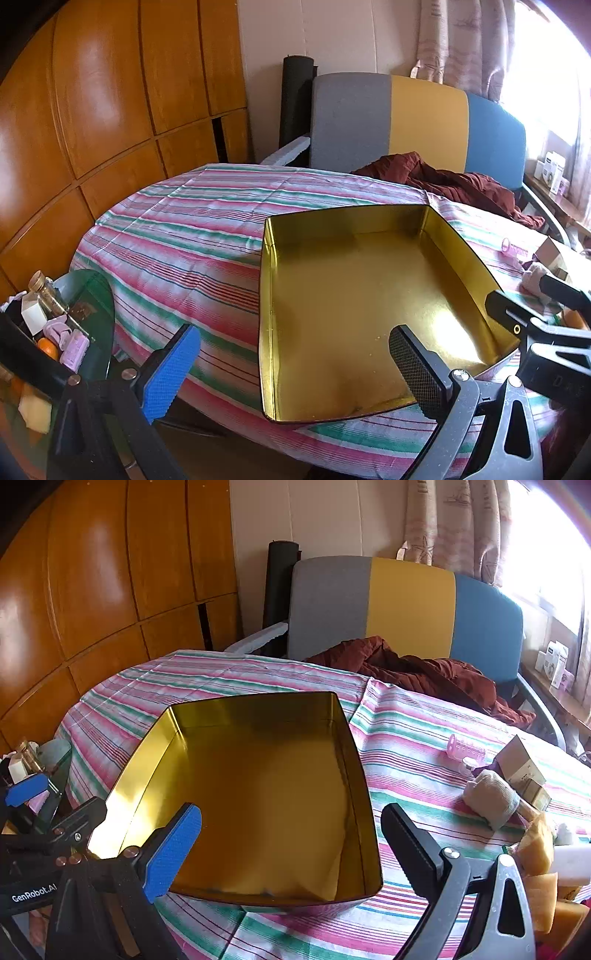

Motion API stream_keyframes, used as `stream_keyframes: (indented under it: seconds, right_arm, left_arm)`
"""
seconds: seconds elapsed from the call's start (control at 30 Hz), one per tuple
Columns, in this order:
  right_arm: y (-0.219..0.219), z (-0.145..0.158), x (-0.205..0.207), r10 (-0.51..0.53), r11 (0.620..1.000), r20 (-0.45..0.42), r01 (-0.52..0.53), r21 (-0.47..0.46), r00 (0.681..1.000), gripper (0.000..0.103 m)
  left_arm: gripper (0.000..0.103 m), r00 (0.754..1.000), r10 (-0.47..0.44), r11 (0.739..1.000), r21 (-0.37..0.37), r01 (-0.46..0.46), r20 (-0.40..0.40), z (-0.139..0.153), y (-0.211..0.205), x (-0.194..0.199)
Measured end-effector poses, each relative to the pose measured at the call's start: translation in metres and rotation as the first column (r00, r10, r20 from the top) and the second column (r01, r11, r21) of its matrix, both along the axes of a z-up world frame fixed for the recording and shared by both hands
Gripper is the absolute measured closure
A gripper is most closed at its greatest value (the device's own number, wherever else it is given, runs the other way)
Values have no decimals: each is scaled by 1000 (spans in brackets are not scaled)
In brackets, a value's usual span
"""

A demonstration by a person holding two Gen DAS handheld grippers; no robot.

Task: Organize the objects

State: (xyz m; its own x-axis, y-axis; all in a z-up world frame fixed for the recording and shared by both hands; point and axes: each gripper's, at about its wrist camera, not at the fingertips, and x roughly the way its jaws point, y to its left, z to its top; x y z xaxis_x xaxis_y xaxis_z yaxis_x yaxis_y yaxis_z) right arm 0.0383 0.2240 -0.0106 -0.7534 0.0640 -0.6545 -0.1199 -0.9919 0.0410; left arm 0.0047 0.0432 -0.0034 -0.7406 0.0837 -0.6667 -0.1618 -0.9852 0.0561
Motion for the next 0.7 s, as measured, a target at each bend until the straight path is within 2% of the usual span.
stream_keyframes:
  seconds: [0.4, 0.7]
  right_arm:
    - [24, 3, 10, -52, 999, 1, 52, -15, 999, 3]
    - [54, 7, 28, -137, 990, -2, 137, -16, 991, 3]
  left_arm:
    - [0, 999, -43, 999, -26, 43, 10, -2, 12, 3]
    - [0, 996, -84, 996, -32, 85, 18, -3, 20, 5]
